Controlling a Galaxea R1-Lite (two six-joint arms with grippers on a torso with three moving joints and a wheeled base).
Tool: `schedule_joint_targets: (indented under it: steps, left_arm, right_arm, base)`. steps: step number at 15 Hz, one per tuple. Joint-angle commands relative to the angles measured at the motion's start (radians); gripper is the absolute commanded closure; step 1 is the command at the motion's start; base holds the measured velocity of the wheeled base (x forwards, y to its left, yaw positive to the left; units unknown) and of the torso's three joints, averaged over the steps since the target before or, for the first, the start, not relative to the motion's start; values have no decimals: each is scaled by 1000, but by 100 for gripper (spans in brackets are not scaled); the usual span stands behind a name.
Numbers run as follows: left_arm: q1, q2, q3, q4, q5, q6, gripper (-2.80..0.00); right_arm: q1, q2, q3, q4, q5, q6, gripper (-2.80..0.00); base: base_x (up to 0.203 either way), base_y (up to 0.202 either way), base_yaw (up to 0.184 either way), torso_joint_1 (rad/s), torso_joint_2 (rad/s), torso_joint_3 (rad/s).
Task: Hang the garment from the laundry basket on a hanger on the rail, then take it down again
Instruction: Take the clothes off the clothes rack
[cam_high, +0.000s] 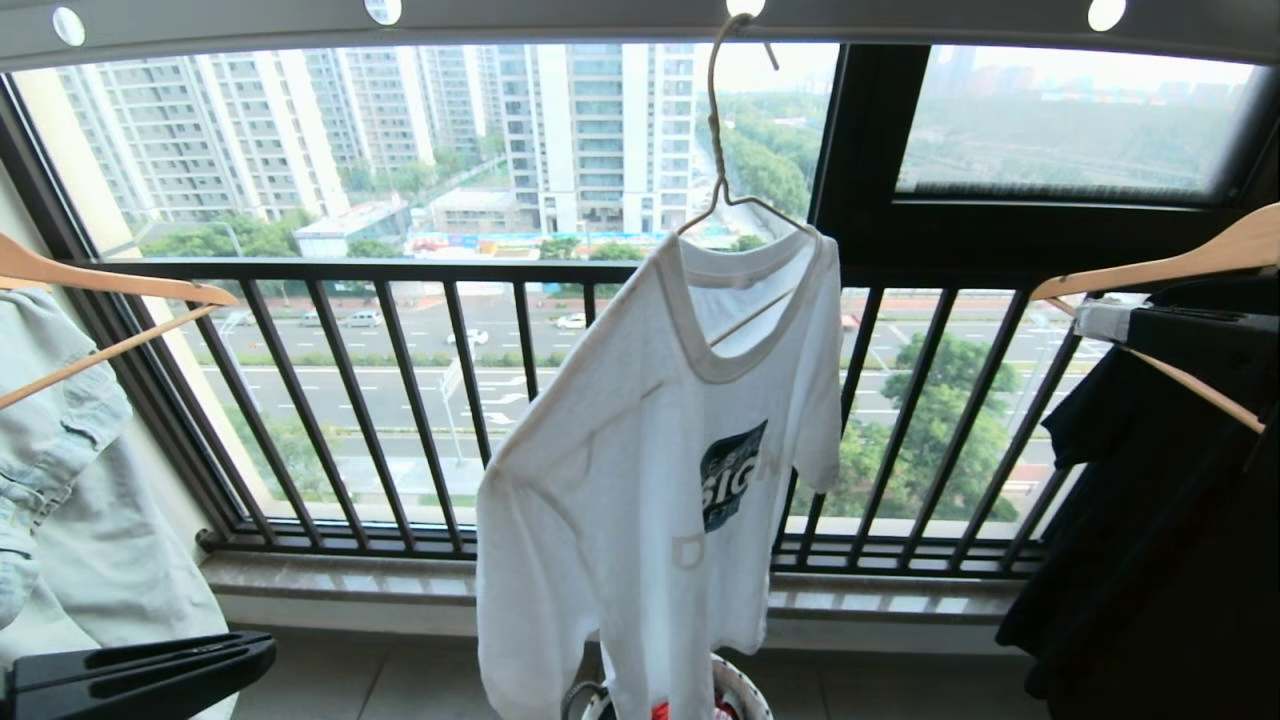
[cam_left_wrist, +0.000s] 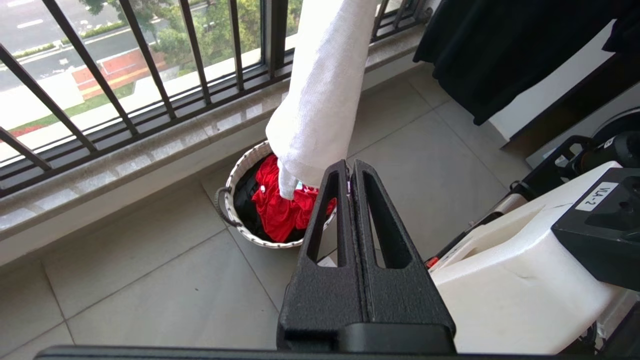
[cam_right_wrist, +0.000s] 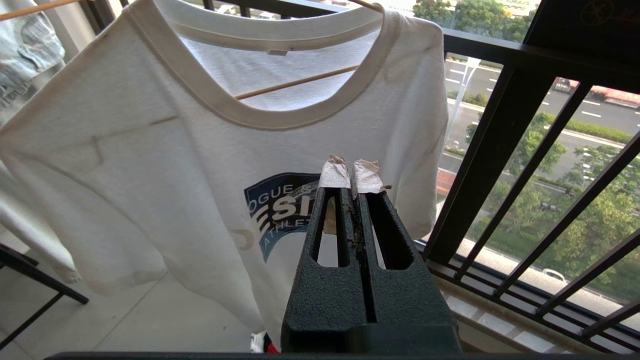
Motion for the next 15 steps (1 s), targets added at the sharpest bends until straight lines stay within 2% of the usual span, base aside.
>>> schedule_joint_targets:
  steps: [1, 6, 8, 9, 12, 13, 15]
  left_arm:
    - [0, 46, 9, -1, 0, 1, -280]
    - [-1, 36, 22, 0, -21, 9, -280]
    - [-1, 20, 47, -9, -67, 18, -280]
    - [-1, 25, 61, -43, -73, 20, -280]
    - [-1, 117, 129, -257, -76, 38, -280]
    - [0, 162, 151, -320, -75, 53, 0]
    - [-1, 211, 168, -378, -76, 91, 0]
  right_arm:
    - [1, 1, 0, -2, 0, 0, 0]
    - [1, -1, 0, 0, 0, 2, 0]
    - [1, -2, 0, -2, 0, 2, 0]
    - [1, -5, 1, -1, 0, 0, 0]
    - [1, -8, 2, 0, 0, 0, 0]
    - [1, -8, 2, 0, 0, 1, 0]
    - [1, -10, 3, 0, 0, 2, 0]
  base:
    - [0, 0, 0, 0, 0, 0]
    - [0, 0, 0, 0, 0, 0]
    - [0, 0, 0, 0, 0, 0]
    - [0, 0, 0, 0, 0, 0]
    - [0, 0, 0, 0, 0, 0]
    - [0, 0, 0, 0, 0, 0]
    - [0, 0, 0, 0, 0, 0]
